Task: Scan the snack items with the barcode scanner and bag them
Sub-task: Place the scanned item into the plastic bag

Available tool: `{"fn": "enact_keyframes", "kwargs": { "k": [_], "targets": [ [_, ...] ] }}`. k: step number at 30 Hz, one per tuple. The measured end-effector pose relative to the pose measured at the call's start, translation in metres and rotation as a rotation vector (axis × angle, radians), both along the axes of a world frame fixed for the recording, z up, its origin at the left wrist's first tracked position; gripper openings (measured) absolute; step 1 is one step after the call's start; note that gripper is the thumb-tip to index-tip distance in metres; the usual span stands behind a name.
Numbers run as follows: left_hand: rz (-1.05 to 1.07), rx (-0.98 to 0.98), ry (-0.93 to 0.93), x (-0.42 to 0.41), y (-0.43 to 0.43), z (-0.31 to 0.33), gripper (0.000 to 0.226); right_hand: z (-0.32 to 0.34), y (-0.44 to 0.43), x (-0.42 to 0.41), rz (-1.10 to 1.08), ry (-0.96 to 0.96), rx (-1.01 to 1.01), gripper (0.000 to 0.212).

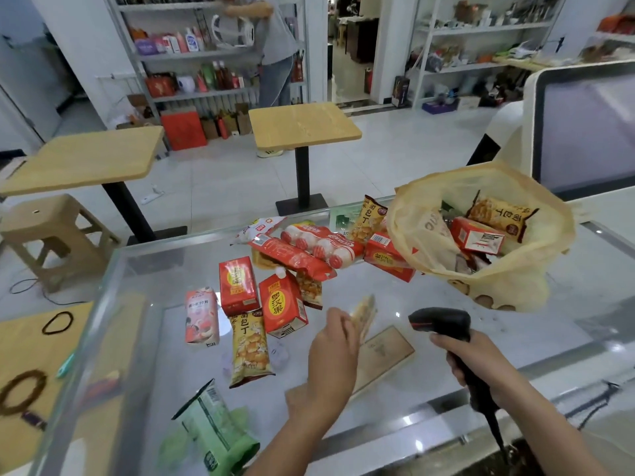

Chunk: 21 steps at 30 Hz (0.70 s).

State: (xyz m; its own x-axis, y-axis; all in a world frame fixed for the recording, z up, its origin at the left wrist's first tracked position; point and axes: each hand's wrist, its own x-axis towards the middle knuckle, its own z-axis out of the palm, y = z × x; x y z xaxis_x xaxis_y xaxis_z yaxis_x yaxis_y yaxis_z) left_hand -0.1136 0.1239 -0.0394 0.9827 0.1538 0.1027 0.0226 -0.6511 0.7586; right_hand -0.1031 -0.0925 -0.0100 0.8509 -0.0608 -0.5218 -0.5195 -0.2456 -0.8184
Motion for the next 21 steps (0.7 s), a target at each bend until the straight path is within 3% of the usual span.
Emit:
{"fn": "enact_keyframes", "kwargs": {
  "k": [2, 3, 4, 6, 9, 11, 13, 17, 21],
  "targets": [
    [0.115, -0.343, 0.155, 0.004, 0.000, -0.003, 0.011, 0.005, -0.005, 0.003, -0.015, -0.001, 0.022, 0.018],
    [0.153, -0.421, 0.220, 0.005, -0.001, -0.005, 0.012, 0.007, -0.007, 0.005, -0.017, 0.001, 0.038, 0.017],
    [0.159, -0.389, 0.288, 0.003, -0.004, -0.006, 0.019, 0.009, -0.008, 0.008, -0.016, 0.005, 0.053, 0.017],
    [0.183, -0.037, 0.272, -0.003, -0.009, -0.020, 0.044, 0.013, -0.010, 0.013, -0.006, 0.021, 0.072, 0.020],
    [0.047, 0.376, -0.078, -0.015, -0.014, -0.030, 0.066, 0.021, -0.009, 0.021, -0.003, 0.040, 0.092, 0.032],
    [-0.144, 0.528, -0.188, -0.020, -0.017, -0.039, 0.060, 0.025, -0.008, 0.024, 0.003, 0.069, 0.104, 0.042],
    [-0.276, 0.608, -0.150, -0.024, -0.017, -0.044, 0.039, 0.029, -0.007, 0.027, 0.033, 0.103, 0.095, 0.051],
    [-0.254, 0.598, -0.051, -0.021, -0.018, -0.051, 0.055, 0.038, -0.008, 0.037, 0.092, 0.097, 0.051, 0.062],
    [-0.231, 0.585, -0.064, -0.013, -0.025, -0.045, 0.047, 0.049, -0.007, 0.044, 0.120, 0.065, -0.003, 0.062]
  ]
}}
